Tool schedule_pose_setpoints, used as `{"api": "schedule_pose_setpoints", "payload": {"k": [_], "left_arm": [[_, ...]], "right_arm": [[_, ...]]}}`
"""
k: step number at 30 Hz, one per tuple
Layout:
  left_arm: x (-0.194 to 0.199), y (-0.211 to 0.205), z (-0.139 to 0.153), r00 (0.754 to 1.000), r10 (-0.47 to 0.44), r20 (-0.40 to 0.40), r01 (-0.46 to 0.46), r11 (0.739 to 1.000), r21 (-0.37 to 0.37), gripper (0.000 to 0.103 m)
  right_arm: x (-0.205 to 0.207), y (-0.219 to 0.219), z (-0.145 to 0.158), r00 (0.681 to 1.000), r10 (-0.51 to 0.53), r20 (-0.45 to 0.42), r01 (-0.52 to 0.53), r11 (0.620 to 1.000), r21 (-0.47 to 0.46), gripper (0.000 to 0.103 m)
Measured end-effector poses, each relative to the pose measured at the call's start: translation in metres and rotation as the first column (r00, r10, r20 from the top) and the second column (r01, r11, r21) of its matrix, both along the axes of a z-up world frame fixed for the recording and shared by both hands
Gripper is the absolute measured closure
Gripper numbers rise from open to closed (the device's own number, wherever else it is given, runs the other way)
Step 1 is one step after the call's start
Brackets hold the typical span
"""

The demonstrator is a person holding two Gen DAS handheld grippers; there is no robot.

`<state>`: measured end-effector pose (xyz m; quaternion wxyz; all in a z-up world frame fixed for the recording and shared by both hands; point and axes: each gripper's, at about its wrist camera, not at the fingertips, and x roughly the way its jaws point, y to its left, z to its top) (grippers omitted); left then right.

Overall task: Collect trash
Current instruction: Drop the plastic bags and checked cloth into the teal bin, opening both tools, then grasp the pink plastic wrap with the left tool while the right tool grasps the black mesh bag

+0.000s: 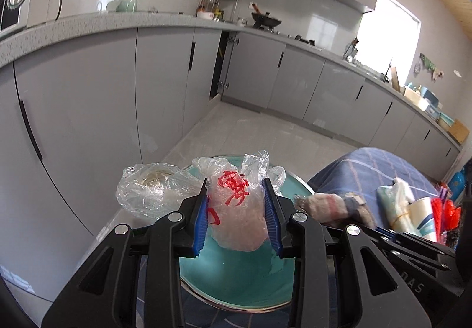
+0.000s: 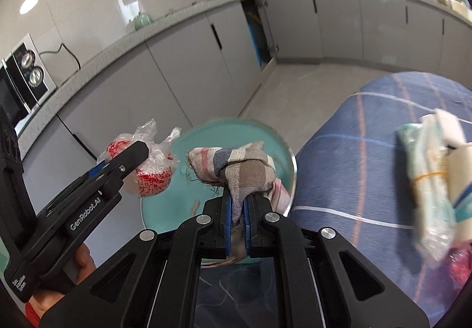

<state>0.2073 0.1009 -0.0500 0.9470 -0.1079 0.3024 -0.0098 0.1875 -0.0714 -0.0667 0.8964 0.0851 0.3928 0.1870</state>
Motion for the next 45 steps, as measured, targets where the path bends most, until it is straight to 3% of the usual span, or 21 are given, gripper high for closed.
{"api": "schedule_pose_setpoints", "payload": {"k": [2, 4, 7, 9, 13, 21, 26, 35, 45], "left_arm": [[0.004, 0.004, -0.009, 1.0, 0.009, -0.017, -0.008, 1.0, 0.008, 0.069], [0.008, 0.009, -0.016, 0.999, 0.019, -0.035, -0.019, 1.0, 0.006, 0.067], [0.012, 0.014, -0.02, 0.998, 0.038, -0.045, -0.038, 0.999, 0.019, 0.059], [0.013, 0.016, -0.022, 0.998, 0.052, -0.047, -0.05, 0.998, 0.032, 0.052], [0.013, 0.014, -0.024, 0.997, 0.061, -0.055, -0.059, 0.997, 0.039, 0.036], [-0.013, -0.013, -0.015, 0.998, 0.056, -0.033, -0.054, 0.997, 0.058, 0.026], [-0.036, -0.04, -0.007, 0.999, 0.039, -0.013, -0.038, 0.997, 0.06, 0.013], [-0.065, -0.094, -0.008, 0.995, -0.094, -0.027, 0.095, 0.994, 0.059, 0.012], [-0.085, -0.163, -0.007, 0.959, -0.283, -0.025, 0.284, 0.954, 0.096, 0.013]], "right_arm": [[0.011, 0.004, -0.008, 0.999, 0.023, -0.025, -0.023, 1.0, 0.002, 0.093], [0.02, 0.007, -0.016, 0.997, 0.047, -0.054, -0.046, 0.999, 0.02, 0.076], [0.021, 0.003, -0.015, 0.998, 0.041, -0.038, -0.04, 0.999, 0.033, 0.06], [0.019, -0.003, -0.012, 0.999, 0.036, -0.019, -0.035, 0.999, 0.03, 0.057], [0.013, -0.02, 0.0, 1.0, 0.005, 0.008, -0.005, 0.999, 0.052, 0.057], [-0.025, -0.05, 0.007, 0.996, -0.067, 0.06, 0.066, 0.997, 0.031, 0.057], [-0.051, -0.073, 0.008, 0.991, -0.102, 0.083, 0.103, 0.995, 0.002, 0.057], [-0.095, -0.133, 0.017, 0.96, -0.244, 0.137, 0.249, 0.968, -0.017, 0.057], [-0.131, -0.2, 0.016, 0.894, -0.411, 0.178, 0.428, 0.901, -0.069, 0.057]]}}
